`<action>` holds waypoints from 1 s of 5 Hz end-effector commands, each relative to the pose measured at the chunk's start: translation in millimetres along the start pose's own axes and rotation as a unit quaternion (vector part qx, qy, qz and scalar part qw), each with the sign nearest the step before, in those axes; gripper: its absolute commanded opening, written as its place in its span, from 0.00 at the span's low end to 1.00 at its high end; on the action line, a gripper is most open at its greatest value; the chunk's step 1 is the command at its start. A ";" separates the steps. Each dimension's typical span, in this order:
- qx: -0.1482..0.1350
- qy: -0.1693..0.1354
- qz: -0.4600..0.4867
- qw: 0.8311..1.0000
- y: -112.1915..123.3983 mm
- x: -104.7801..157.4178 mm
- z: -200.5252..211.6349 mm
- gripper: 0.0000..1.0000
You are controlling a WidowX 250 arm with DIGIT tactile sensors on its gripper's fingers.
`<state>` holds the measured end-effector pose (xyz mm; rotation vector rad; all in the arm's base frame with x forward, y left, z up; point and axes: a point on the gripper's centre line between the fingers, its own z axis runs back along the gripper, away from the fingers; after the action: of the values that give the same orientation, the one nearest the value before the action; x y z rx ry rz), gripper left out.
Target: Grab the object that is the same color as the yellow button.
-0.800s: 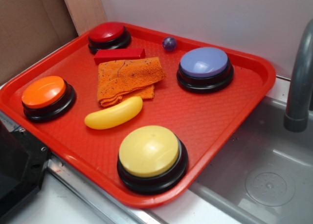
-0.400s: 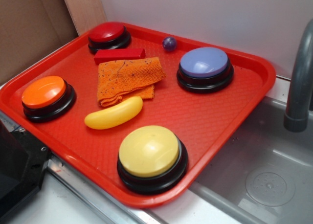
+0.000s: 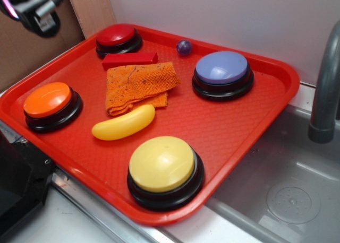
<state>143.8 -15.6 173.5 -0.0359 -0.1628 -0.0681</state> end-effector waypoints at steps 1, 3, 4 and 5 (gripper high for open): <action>-0.008 -0.018 -0.032 0.999 -17.5 19.8 -51.5 1.00; 0.010 0.018 -0.044 0.999 -46.7 33.7 -108.5 1.00; 0.010 0.032 -0.037 0.999 -50.0 33.6 -129.4 1.00; 0.013 0.044 -0.020 0.999 -47.3 33.6 -141.0 1.00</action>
<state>191.8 -70.3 36.4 -0.0001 -0.0532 -0.1127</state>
